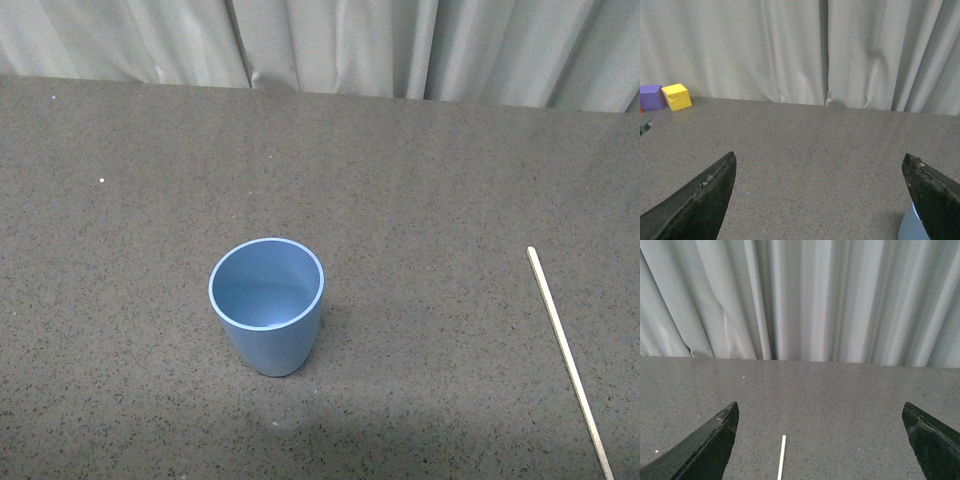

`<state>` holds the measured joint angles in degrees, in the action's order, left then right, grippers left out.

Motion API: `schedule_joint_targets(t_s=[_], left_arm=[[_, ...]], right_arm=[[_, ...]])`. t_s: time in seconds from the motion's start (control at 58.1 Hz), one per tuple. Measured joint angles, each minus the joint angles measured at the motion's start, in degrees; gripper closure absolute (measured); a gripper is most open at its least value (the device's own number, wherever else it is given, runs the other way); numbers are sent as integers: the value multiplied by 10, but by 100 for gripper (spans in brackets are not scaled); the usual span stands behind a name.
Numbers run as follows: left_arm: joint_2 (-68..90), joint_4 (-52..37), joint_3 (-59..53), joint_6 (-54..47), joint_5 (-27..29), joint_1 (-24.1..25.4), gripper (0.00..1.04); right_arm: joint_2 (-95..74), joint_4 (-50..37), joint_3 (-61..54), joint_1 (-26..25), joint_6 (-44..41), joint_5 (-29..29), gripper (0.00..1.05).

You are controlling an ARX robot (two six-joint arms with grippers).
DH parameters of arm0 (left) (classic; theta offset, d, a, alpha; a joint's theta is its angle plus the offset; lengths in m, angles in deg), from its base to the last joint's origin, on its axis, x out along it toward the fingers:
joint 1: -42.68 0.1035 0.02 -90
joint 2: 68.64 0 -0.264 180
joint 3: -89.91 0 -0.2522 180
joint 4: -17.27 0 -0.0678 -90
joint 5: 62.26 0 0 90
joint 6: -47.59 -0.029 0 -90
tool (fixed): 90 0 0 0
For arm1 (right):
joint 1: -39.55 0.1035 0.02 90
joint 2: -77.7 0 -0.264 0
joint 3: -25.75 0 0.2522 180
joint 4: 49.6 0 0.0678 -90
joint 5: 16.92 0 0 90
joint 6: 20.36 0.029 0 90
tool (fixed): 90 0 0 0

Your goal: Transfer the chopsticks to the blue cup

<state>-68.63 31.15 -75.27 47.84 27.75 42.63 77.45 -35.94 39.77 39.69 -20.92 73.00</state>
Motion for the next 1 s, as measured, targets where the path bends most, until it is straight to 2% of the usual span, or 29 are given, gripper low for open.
schedule_joint_targets(t_s=[0.998], left_arm=[[0, 0, 0, 0, 0, 0, 7]], right_arm=[[0, 0, 0, 0, 0, 0, 9]])
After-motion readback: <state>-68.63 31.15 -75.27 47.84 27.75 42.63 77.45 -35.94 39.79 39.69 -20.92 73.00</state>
